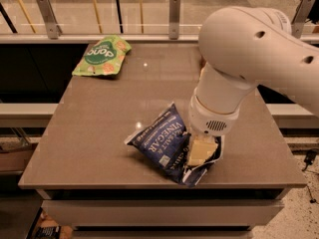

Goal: Move blue chip bag near green rice chip bag

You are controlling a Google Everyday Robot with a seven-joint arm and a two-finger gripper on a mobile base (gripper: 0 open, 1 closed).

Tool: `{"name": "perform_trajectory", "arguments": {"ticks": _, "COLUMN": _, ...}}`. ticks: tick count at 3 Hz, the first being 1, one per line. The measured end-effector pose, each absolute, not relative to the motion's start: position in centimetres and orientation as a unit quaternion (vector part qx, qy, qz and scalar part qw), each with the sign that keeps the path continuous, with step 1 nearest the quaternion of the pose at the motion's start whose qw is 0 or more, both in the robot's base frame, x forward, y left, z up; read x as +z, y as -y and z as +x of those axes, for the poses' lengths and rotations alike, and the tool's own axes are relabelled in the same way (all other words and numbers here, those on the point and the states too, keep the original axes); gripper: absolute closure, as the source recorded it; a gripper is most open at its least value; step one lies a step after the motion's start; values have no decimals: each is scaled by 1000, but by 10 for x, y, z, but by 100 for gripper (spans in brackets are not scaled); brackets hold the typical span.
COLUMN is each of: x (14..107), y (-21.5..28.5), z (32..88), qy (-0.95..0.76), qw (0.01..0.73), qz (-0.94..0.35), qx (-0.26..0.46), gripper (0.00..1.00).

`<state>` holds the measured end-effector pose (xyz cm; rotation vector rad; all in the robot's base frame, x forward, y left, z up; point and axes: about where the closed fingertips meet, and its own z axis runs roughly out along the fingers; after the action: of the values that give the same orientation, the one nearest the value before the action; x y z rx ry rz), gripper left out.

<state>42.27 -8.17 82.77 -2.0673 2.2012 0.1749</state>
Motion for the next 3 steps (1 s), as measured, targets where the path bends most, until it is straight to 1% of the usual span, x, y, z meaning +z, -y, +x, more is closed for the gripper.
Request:
{"name": "perform_trajectory", "arguments": {"ticks": 1, "x": 828, "y": 82, "z": 423, "qy": -726, "qw": 58, "qz": -682, "qx": 58, "gripper": 100}}
{"name": "perform_trajectory", "arguments": {"ticks": 2, "x": 846, "y": 84, "z": 434, "qy": -727, "qw": 53, "qz": -683, "qx": 48, "gripper": 100}}
{"name": "perform_trajectory", "arguments": {"ticks": 3, "x": 875, "y": 91, "z": 457, "qy": -729, "qw": 63, "qz": -680, "qx": 36, "gripper": 100}}
